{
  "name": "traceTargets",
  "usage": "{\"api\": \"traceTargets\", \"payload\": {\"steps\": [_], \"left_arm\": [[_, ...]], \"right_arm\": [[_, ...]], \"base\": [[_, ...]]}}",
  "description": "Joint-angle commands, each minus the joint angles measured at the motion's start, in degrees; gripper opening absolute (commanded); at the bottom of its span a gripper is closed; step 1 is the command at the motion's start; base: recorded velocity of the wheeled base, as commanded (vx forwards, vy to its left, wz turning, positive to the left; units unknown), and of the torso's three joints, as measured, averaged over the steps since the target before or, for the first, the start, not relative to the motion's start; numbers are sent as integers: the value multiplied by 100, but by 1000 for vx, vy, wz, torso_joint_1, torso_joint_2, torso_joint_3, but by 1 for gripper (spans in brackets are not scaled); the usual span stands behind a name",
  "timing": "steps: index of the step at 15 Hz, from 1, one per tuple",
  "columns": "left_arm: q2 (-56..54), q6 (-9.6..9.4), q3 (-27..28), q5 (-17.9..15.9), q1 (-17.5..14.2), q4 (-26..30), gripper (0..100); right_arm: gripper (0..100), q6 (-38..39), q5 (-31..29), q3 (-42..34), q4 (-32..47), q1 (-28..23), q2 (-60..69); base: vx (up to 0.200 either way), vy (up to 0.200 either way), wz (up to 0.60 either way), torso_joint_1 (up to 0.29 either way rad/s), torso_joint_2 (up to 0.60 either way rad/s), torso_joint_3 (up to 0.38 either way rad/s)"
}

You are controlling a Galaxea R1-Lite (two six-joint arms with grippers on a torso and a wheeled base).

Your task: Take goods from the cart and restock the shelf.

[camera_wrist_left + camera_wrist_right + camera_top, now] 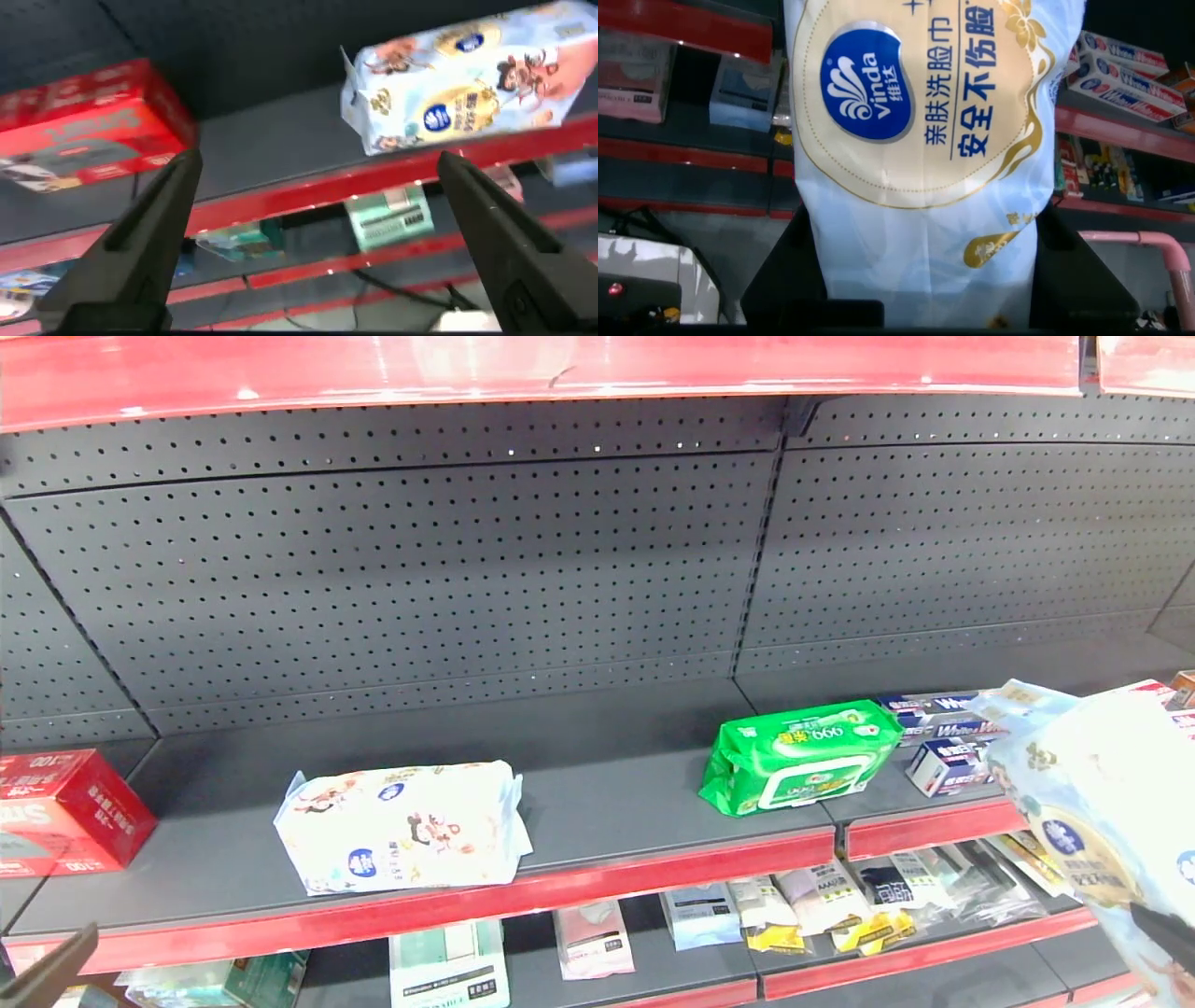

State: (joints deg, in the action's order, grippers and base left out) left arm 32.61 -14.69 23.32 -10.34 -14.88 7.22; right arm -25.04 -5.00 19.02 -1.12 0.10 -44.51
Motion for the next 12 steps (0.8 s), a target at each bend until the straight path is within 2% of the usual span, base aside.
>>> {"api": "traceTargets", "payload": {"steps": [1, 2, 3, 4, 5, 6, 9, 11, 12], "left_arm": [[-1266, 142, -240, -118, 91, 52, 100], [-1697, 256, -355, -531, 223, 228, 100], [-2057, 344, -267, -847, 363, 641, 100], [-2294, 362, -73, -1093, 539, 1089, 100], [-2426, 362, 50, -1199, 724, 1440, 100], [-2488, 370, 15, -1040, 733, 1528, 100], [-2681, 458, -196, 137, 689, 1511, 100], [-2646, 590, -231, 577, 680, 1511, 100], [-2655, 616, -240, 691, 680, 1520, 100]], "right_arm": [[0, -19, -1, 85, -46, 122, -5], [0, -19, -1, 164, -55, 219, -5], [0, -19, -10, 269, -46, 307, -14], [0, -27, -1, 348, -46, 351, -23], [0, -36, -1, 401, -46, 377, -49], [0, -36, -1, 401, -46, 368, -49], [0, -19, -1, 331, -46, 377, -40], [0, -1, -1, 278, -46, 377, -76], [0, -1, 8, 287, -46, 377, -111]], "base": [[0, 0, 0, 0, 0, 0], [0, 0, 0, 0, 0, 0], [0, 0, 0, 0, 0, 0], [0, 0, 0, 0, 0, 0], [0, 0, 0, 0, 0, 0], [0, 0, 0, 0, 0, 0], [0, 0, 0, 0, 0, 0], [0, 0, 0, 0, 0, 0], [0, 0, 0, 0, 0, 0]]}}
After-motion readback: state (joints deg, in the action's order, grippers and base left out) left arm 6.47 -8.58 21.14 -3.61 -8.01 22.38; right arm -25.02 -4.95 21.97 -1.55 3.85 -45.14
